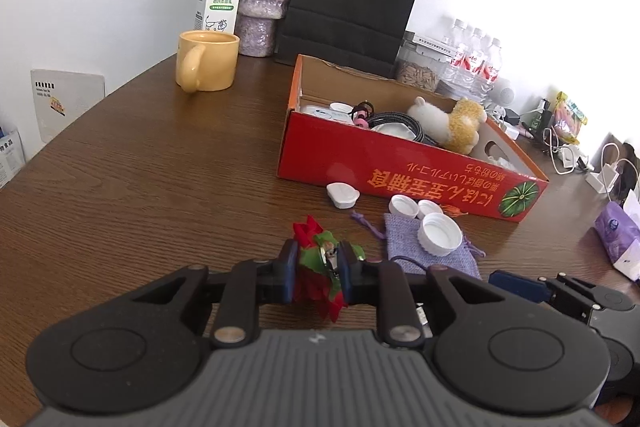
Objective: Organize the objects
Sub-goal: 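Grasp the red rose with the left tool while the right tool grasps a large white cap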
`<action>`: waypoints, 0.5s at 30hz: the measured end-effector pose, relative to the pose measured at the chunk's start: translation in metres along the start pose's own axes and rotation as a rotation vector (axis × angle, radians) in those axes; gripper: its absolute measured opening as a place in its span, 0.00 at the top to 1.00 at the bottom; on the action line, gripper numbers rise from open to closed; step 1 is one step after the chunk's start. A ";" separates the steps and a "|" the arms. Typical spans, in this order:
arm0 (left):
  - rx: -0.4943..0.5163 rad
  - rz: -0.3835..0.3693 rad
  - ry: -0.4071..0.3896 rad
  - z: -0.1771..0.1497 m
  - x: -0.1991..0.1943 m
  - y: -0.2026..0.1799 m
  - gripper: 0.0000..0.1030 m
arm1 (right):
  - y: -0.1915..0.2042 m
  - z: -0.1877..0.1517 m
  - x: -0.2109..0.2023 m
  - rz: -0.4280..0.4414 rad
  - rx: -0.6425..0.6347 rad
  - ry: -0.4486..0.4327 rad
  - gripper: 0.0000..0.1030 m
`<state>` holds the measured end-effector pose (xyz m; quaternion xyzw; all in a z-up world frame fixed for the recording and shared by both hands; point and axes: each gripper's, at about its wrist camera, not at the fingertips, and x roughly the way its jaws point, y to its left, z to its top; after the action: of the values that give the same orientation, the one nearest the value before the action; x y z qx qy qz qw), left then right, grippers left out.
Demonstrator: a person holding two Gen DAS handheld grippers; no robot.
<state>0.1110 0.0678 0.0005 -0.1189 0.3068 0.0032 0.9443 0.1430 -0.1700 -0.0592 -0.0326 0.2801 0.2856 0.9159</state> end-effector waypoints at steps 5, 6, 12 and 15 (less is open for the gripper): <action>0.001 0.024 -0.005 0.000 -0.001 0.003 0.79 | 0.000 -0.001 -0.001 -0.004 0.002 -0.002 0.32; 0.002 0.024 -0.008 0.000 -0.002 0.002 0.79 | 0.000 -0.001 -0.001 -0.004 0.001 -0.002 0.32; 0.006 0.029 -0.022 0.001 -0.006 0.002 0.79 | -0.003 0.003 -0.007 0.002 0.012 -0.030 0.32; 0.003 0.037 -0.030 0.003 -0.008 0.004 0.79 | -0.008 0.010 -0.013 -0.007 0.021 -0.062 0.32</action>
<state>0.1060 0.0728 0.0067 -0.1117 0.2947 0.0220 0.9488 0.1438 -0.1812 -0.0450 -0.0153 0.2543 0.2802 0.9255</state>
